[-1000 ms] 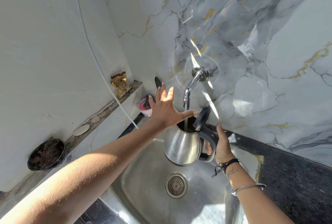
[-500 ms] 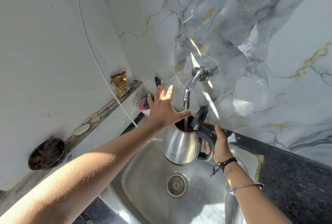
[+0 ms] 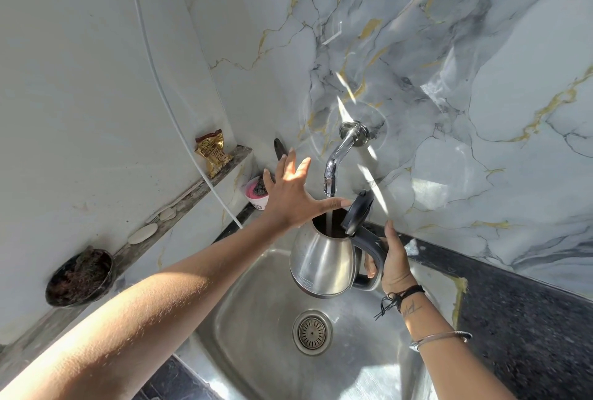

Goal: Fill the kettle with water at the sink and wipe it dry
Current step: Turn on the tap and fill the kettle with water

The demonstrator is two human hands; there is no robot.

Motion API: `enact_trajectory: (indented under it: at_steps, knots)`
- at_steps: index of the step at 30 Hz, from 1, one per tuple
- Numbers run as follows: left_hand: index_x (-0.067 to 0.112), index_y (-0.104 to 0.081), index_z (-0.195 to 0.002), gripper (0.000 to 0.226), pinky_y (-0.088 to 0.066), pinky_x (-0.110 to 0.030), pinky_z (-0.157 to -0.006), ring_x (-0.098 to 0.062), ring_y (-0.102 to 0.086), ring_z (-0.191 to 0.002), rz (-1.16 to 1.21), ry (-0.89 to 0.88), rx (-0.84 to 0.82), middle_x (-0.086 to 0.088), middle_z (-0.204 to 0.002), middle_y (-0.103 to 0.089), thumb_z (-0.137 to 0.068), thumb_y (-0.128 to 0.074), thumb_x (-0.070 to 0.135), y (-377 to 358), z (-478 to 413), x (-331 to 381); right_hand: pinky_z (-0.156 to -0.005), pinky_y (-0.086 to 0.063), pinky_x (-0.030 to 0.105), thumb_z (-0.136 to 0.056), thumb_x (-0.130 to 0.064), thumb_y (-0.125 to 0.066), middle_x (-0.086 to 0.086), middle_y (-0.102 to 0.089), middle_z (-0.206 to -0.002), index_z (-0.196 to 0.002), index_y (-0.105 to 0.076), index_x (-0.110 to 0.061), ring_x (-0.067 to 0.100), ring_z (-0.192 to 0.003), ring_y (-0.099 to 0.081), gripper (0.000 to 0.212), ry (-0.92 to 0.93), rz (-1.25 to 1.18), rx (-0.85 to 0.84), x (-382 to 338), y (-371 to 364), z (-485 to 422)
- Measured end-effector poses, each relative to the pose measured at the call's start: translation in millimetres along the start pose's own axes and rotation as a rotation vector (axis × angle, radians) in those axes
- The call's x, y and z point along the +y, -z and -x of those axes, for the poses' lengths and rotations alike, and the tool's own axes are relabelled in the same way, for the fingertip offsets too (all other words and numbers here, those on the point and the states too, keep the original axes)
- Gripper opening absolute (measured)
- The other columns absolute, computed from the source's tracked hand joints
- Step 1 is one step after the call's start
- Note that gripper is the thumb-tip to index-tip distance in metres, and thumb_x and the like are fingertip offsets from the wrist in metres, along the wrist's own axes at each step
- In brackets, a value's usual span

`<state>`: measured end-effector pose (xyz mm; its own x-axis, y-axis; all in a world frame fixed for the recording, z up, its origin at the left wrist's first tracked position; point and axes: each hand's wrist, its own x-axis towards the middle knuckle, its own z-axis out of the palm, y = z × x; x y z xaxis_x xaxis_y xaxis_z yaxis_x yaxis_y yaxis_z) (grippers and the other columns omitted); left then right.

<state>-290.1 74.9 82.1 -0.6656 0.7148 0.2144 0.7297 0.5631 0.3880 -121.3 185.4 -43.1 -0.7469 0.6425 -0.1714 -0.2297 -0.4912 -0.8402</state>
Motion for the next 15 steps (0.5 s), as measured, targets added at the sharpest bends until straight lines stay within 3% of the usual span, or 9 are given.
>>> enact_trajectory:
  at_steps: [5,10,15]
  knots:
    - [0.028,-0.026,-0.152,0.129,0.013,-0.056,-0.115,-0.017,0.008,-0.151,0.054,0.01,-0.028,-0.001,-0.165,-0.005,-0.048,-0.05,0.1,-1.6,-1.2,-1.6,-0.033,-0.034,0.017,-0.09,-0.065,-0.042,0.004,-0.047,-0.033,-0.054,-0.056,0.001,0.015,-0.023,-0.04,0.076,0.008,0.094,0.058,1.2,2.5,-1.7]
    - [0.028,-0.034,-0.149,0.123,0.006,-0.057,-0.118,-0.017,0.005,-0.151,0.081,0.012,-0.102,-0.001,-0.165,-0.008,-0.049,-0.053,0.097,-6.5,-5.2,-4.9,-0.037,-0.044,0.016,-0.102,-0.053,-0.034,0.0,-0.062,-0.042,-0.058,-0.074,-0.014,0.01,-0.033,-0.056,0.07,0.017,0.04,0.041,2.0,0.8,-0.5]
    - [0.036,-0.046,-0.139,0.102,0.003,-0.052,-0.119,-0.015,0.0,-0.15,0.181,0.053,-0.178,0.0,-0.163,-0.017,-0.055,-0.056,0.092,-10.3,-7.5,-7.2,-0.033,-0.035,0.017,-0.094,-0.062,-0.039,0.004,-0.049,-0.034,-0.06,-0.059,0.002,0.015,-0.025,-0.042,0.075,0.02,0.099,0.066,2.6,1.8,-1.7]
